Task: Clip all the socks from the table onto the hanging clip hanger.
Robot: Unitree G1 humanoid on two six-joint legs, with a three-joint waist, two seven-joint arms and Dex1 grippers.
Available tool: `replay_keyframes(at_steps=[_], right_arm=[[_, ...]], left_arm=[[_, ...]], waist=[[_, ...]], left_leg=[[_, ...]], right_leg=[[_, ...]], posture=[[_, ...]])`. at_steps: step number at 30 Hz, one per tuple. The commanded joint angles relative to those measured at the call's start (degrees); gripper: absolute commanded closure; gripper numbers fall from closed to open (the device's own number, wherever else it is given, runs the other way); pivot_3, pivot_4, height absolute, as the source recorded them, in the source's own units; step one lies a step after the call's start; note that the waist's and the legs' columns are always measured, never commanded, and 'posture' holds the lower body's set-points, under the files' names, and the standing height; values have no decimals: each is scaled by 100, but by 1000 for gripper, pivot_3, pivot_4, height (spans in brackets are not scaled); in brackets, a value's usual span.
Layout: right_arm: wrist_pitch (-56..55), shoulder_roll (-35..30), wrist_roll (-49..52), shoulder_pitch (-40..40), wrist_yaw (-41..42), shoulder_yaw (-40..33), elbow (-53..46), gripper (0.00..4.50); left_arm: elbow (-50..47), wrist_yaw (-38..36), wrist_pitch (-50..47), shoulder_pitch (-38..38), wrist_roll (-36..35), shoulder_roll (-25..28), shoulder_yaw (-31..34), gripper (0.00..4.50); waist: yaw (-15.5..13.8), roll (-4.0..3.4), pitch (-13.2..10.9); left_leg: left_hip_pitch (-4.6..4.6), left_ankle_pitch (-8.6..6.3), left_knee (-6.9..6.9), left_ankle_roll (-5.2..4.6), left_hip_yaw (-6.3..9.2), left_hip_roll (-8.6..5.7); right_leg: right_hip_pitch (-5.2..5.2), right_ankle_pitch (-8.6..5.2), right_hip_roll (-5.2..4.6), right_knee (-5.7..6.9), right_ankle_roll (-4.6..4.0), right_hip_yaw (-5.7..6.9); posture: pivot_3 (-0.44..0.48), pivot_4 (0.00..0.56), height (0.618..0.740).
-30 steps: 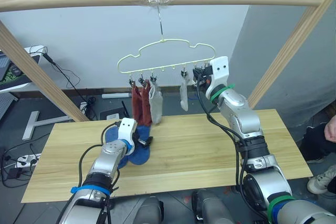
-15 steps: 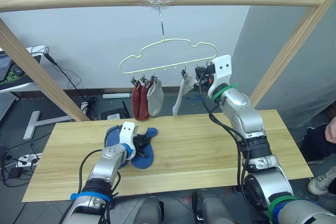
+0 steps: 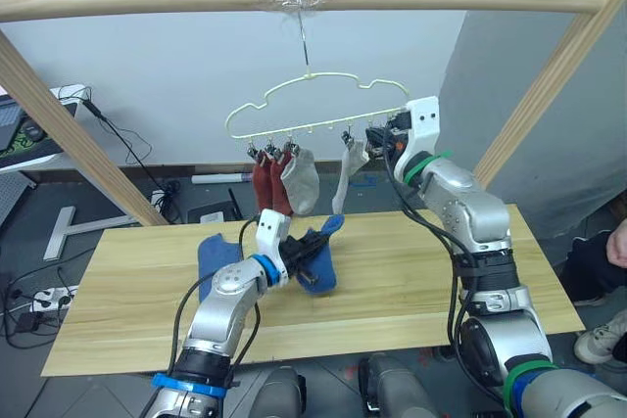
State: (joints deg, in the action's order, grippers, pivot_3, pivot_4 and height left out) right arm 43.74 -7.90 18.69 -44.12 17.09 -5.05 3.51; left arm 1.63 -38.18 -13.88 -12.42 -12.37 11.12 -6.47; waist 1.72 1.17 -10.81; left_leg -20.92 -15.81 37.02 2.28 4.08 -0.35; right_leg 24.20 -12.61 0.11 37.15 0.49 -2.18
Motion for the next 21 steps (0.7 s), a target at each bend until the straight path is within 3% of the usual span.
replay_keyframes(at_steps=[1,7,21], right_arm=[[766,47,483,-240,-130,-290,-428,4500],[1498,200,913,-338,-363,-536,-702,4500],[2083,424,1467,-408,-818,-928,-823,4500]], left_arm=[[-437,174,268,-252,-40,-211,-71,4468],[-326,446,333,-574,43,-360,-45,4468],[-19,677,786,-843,113,-392,42,4468]], waist=[[-1,0,0],[15,0,0],[13,0,0]], left_leg=[[-1,0,0,0,0,0],[-2,0,-2,0,-2,2],[-3,0,-2,0,-4,2]], right_leg=[[0,0,0,-3,0,1],[1,-1,9,-4,1,-2],[1,-15,31,-6,25,-5]], posture=[[5,178,740],[1,177,740],[-2,173,740]])
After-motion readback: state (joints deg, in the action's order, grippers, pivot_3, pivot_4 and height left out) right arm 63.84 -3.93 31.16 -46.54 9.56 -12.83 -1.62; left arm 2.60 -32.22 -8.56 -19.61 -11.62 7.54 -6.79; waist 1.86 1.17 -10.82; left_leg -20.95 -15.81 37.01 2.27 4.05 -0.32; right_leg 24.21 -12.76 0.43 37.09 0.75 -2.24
